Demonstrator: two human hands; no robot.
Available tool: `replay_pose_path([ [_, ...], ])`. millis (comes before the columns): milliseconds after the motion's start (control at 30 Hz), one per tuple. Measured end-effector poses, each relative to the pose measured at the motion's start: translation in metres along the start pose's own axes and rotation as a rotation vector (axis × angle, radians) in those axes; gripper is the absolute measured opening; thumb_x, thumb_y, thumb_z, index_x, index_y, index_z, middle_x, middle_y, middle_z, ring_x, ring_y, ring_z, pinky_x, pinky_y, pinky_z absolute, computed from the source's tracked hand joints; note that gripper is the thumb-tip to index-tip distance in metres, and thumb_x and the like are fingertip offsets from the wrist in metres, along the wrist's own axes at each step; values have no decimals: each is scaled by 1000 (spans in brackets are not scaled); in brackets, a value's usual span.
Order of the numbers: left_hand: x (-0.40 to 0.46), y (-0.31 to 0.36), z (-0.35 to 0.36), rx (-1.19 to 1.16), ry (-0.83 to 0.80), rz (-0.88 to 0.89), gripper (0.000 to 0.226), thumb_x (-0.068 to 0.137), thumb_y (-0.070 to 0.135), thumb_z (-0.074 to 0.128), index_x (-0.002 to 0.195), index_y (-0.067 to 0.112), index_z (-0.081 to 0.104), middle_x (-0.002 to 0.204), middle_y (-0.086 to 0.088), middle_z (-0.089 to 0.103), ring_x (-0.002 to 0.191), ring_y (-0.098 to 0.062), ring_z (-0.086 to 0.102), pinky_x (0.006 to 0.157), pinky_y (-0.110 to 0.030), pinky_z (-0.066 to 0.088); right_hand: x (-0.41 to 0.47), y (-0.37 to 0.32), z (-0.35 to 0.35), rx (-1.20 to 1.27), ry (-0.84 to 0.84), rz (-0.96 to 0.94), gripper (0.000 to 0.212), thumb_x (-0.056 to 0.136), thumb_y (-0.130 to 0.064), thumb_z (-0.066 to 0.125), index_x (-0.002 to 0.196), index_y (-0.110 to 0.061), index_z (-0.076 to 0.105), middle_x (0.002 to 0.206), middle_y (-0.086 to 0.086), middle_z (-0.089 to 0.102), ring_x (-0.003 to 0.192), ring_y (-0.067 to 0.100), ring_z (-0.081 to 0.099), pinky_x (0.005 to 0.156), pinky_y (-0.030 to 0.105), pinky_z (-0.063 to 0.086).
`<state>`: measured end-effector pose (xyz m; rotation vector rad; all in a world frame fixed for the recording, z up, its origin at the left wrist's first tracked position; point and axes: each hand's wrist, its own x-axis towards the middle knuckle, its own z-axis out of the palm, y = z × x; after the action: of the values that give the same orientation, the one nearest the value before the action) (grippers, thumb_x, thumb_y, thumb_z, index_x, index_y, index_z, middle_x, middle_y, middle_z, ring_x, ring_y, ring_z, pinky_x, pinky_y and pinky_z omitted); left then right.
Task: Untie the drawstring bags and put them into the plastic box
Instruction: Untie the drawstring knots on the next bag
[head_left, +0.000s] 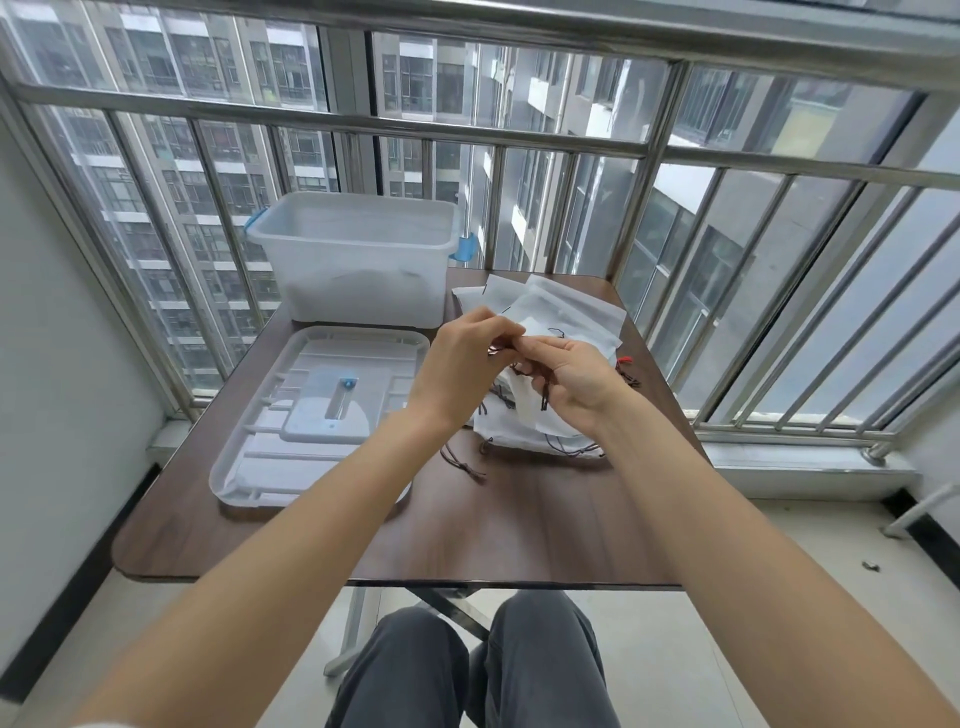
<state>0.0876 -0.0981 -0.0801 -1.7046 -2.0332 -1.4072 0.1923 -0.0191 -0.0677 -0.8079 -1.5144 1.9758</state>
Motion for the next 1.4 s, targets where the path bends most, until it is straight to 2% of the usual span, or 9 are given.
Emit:
replay_pose_path([
  [100, -2, 0, -1, 49, 32, -30, 21, 81, 8, 70, 101, 4, 71, 91, -12, 65, 78, -20, 63, 74, -16, 43, -3, -5, -3, -9, -85, -15, 21, 90, 8, 46, 103, 4, 62, 75, 6, 60, 63, 9, 49, 50, 11, 37],
  [200, -4, 2, -2, 54, 31, -24, 21, 84, 9, 67, 103, 5, 72, 94, -13, 66, 80, -23, 63, 75, -22, 47, -4, -6, -3, -86, -55, -30, 27, 88, 11, 49, 110, 7, 61, 67, 1, 67, 59, 7, 51, 52, 10, 38],
  [367, -5, 3, 2, 69, 60, -49, 21, 85, 6, 64, 105, 4, 71, 92, -16, 66, 80, -24, 62, 71, -13, 39, -2, -2, 3, -30, 67, -46, 22, 82, 12, 57, 103, 10, 64, 57, -1, 69, 57, 10, 58, 63, 17, 47],
  [533, -6, 3, 1, -40, 85, -140, 19, 83, 8, 67, 100, 5, 73, 90, -13, 68, 73, -11, 54, 67, 1, 37, -6, -5, 6, -65, 152, -85, 15, 78, 10, 64, 93, 10, 66, 46, 1, 63, 36, 4, 53, 38, 10, 36],
  [733, -2, 0, -9, -232, -71, -325, 15, 81, 8, 69, 95, 10, 74, 79, -1, 70, 66, -4, 62, 72, -13, 50, -6, -5, 3, -269, 165, -280, 15, 75, 5, 70, 69, -9, 67, 51, 0, 64, 47, 7, 59, 48, 10, 44],
  [833, 2, -6, -13, -356, -151, -457, 12, 80, 6, 70, 92, 7, 73, 77, -6, 70, 69, -12, 64, 76, -24, 54, -4, -3, 1, -416, 158, -375, 18, 75, -1, 72, 68, -16, 68, 64, 1, 67, 59, 6, 64, 62, 15, 50],
  [900, 3, -8, -16, -404, -192, -519, 12, 82, 3, 68, 93, 2, 71, 73, -5, 67, 67, -11, 62, 72, -21, 53, -2, 0, 0, -485, 172, -431, 17, 75, -3, 73, 69, -19, 68, 69, -3, 68, 66, 7, 66, 68, 17, 51],
  [1133, 4, -9, -16, -633, -260, -626, 10, 89, 1, 58, 96, -2, 65, 76, -5, 63, 69, -7, 57, 60, -8, 47, -1, 2, -2, -507, 157, -466, 15, 77, -5, 72, 73, -18, 67, 67, -7, 66, 58, -8, 60, 55, 7, 43],
  [1400, 5, -9, -17, -786, -253, -680, 14, 88, -2, 58, 85, 9, 66, 70, -4, 67, 59, -5, 61, 56, -11, 46, 4, 6, -3, -480, 174, -477, 9, 79, -6, 70, 81, -13, 64, 71, 0, 67, 66, 5, 65, 61, 15, 49],
])
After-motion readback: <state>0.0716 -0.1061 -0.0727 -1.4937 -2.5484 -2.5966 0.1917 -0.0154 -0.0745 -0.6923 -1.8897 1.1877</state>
